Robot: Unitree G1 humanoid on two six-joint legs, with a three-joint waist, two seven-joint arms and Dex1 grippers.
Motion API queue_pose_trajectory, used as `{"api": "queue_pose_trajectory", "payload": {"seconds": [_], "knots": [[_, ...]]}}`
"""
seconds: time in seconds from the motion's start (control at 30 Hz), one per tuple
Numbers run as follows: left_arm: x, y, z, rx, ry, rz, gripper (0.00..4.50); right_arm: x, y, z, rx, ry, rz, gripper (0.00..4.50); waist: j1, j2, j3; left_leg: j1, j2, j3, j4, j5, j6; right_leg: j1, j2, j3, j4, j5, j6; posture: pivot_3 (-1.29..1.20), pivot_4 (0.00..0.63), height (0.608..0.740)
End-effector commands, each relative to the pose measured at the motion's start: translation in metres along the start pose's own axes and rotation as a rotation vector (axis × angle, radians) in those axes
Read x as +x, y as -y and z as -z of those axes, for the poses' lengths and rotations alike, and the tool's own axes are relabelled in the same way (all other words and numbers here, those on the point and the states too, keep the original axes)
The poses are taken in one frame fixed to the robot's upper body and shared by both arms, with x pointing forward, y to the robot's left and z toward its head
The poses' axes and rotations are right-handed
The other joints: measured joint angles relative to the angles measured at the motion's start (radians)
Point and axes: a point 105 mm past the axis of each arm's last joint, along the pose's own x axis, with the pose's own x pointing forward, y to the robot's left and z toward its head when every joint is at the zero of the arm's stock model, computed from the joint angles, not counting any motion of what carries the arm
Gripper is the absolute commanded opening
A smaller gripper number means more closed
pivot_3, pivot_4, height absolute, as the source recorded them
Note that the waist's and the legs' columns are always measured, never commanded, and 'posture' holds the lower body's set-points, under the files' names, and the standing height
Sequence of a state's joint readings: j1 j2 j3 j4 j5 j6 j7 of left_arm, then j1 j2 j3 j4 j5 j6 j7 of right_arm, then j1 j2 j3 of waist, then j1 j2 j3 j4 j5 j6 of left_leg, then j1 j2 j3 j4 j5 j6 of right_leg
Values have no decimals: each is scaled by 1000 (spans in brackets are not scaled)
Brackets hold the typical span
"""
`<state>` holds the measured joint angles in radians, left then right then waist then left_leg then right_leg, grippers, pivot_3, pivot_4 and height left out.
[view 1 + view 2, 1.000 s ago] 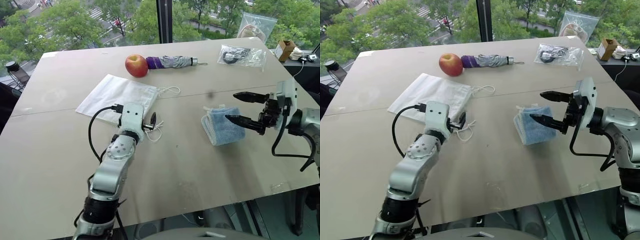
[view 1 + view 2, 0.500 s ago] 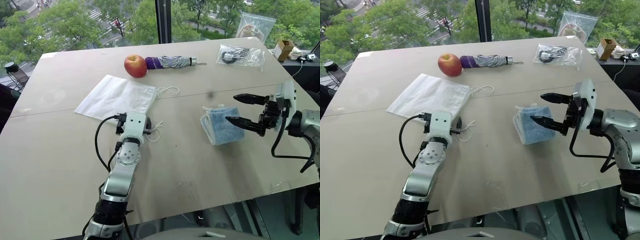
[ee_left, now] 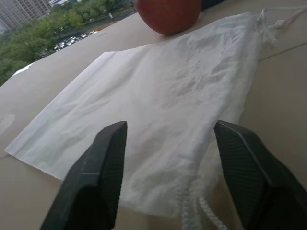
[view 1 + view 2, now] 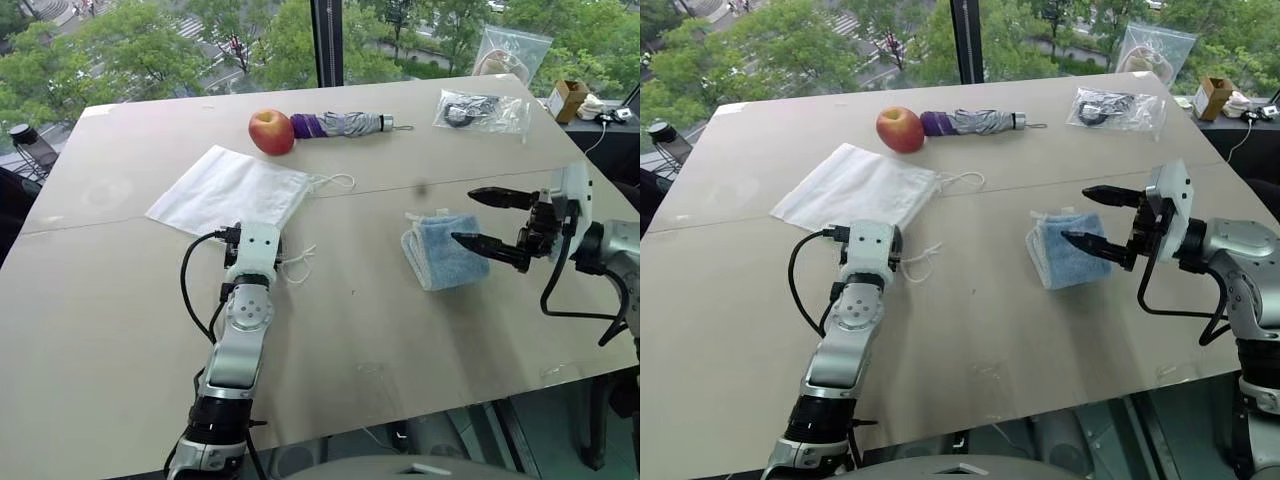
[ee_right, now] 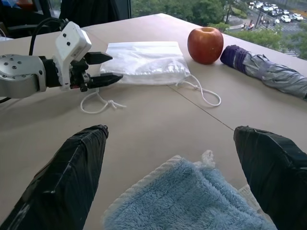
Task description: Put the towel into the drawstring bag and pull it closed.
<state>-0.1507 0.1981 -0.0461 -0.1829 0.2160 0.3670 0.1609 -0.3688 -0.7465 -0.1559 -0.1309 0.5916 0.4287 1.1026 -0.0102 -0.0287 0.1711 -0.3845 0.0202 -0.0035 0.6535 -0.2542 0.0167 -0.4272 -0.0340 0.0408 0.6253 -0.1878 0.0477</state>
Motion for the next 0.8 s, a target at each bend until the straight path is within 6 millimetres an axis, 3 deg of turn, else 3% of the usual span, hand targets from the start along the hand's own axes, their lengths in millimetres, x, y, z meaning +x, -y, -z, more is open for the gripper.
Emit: {"api": "queue_pose_trajectory", "payload": {"seconds": [0.03,0.07,0.13,0.3,0.37,0.53,0.63,0.8], "knots": [[0,-4,-7,-7,33,-25,1399,-2,1,-9,-43,23,11,4500,0,0,0,0,0,0,0,0,0,0,0,0,0,0,0,0,150,740],[0,-4,-7,-10,32,-25,819,-2,1,-9,-43,23,12,4500,0,0,0,0,0,0,0,0,0,0,0,0,0,0,0,0,150,740],[1,-4,-7,-15,30,-28,80,-2,1,-9,-44,22,12,4500,-1,0,0,0,0,0,0,0,0,0,0,0,0,0,0,0,150,740],[2,-10,-11,-37,57,-32,80,1,8,1,-69,-12,94,4500,-1,0,0,0,0,0,0,0,0,0,0,0,1,0,0,0,150,740],[1,-9,-18,-33,97,-13,80,-1,25,19,-76,-107,240,4500,-1,0,0,0,0,0,0,0,0,0,0,0,1,0,0,0,150,740],[-3,-5,-30,-76,165,49,80,-11,34,60,159,-276,432,4500,5,0,-1,0,0,0,0,0,0,0,-1,0,1,0,0,0,150,740],[-3,-7,-29,-85,161,51,80,-5,28,65,249,-264,440,4500,1,0,-1,0,0,0,0,0,0,0,-1,0,1,0,0,0,150,740],[-3,-9,-27,-72,150,62,80,-5,11,100,474,-359,488,4500,-1,0,-1,0,0,-1,0,0,0,0,0,0,1,0,0,0,150,740]]}}
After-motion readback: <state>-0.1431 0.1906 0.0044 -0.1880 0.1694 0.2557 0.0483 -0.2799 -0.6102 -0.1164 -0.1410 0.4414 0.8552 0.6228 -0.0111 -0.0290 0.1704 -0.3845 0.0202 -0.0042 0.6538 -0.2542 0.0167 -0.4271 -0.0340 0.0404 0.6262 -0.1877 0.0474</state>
